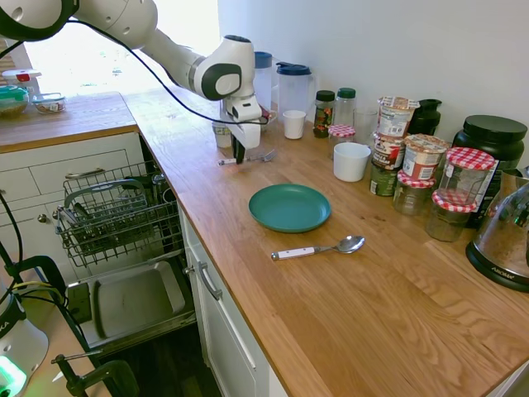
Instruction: Put the fork in the dishwasher
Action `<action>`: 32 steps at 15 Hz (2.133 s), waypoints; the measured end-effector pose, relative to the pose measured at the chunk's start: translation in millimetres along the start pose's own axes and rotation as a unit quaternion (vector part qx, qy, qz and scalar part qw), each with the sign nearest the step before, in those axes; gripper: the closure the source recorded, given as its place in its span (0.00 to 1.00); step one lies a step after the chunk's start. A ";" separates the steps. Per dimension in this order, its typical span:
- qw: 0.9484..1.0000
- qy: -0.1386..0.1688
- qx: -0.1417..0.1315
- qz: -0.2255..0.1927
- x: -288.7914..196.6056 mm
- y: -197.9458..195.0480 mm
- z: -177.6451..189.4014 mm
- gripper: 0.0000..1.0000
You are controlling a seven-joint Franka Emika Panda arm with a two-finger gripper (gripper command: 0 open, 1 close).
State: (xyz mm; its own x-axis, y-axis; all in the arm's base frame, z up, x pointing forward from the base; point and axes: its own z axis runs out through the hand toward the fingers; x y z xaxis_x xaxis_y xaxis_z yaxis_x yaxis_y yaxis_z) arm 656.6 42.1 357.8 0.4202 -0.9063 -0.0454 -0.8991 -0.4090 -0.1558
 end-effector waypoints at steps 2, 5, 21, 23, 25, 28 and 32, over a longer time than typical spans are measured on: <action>1.000 0.003 0.005 -0.011 -10.4 -5.2 -22.2 1.00; 0.999 -0.009 -0.005 -0.034 -34.8 -3.0 -58.6 1.00; 0.971 -0.113 -0.089 -0.190 -220.9 80.2 -105.2 1.00; 0.962 -0.126 -0.110 -0.213 -251.0 84.4 -98.8 1.00; 0.954 -0.137 -0.137 -0.230 -272.8 88.1 -83.6 1.00; 0.943 -0.136 -0.181 -0.243 -298.1 88.1 -48.1 1.00; 0.934 -0.117 -0.222 -0.254 -319.4 71.9 -18.4 1.00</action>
State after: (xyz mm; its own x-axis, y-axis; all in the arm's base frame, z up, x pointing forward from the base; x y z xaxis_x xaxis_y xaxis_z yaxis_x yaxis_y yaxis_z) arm 455.6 300.2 379.3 0.7748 -0.5570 -0.2991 -0.5175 -0.8305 0.2061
